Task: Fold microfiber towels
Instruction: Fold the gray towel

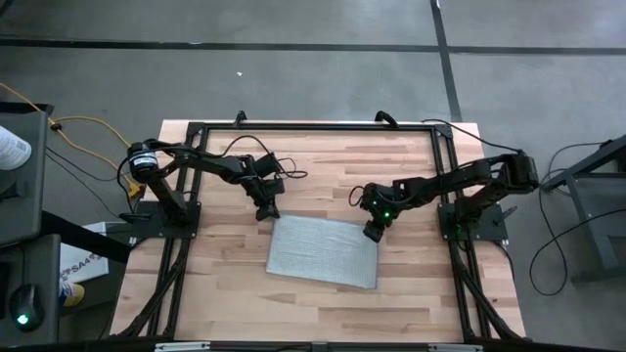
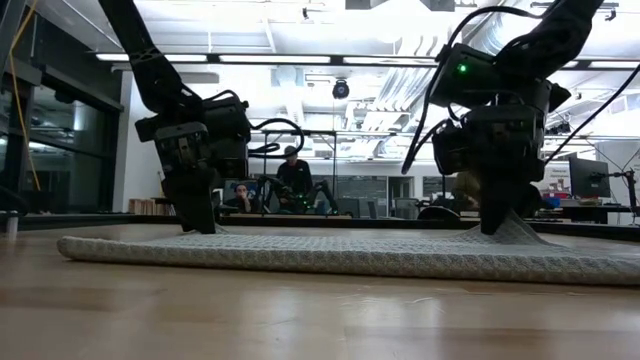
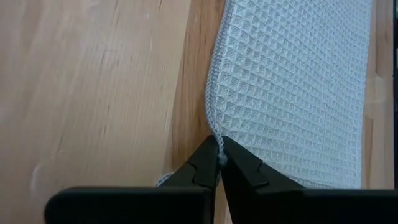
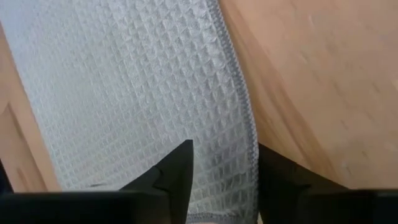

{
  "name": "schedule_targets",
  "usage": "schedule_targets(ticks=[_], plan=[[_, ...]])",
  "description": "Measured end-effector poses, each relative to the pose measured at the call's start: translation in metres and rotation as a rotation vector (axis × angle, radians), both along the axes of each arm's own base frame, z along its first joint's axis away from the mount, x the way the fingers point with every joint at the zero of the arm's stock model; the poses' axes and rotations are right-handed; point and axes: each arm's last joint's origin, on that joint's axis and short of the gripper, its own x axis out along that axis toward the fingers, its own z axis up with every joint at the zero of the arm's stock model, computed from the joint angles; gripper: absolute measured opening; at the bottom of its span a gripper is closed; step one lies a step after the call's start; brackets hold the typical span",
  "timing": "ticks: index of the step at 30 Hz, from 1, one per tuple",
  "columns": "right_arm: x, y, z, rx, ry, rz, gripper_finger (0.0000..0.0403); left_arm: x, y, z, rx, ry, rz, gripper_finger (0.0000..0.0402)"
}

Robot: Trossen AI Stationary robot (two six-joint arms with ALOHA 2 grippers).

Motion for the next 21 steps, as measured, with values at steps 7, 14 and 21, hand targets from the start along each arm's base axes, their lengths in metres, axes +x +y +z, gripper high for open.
schedule_targets(ticks=[7,14,21], plan=[[-0.001,-0.001,0.000,-0.005,0.012,-0.004,0.0122,0.000,0.000,0.000,-0.001,0.003,0.000,0.0015],[-0.002,-0.001,-0.001,-0.018,0.011,0.013,0.0064,-0.001,-0.003,-0.001,-0.009,0.022,-0.008,0.0015],[-0.002,-0.001,-0.001,-0.029,0.010,0.021,0.0027,0.003,-0.015,-0.001,0.006,0.026,-0.054,0.0004]])
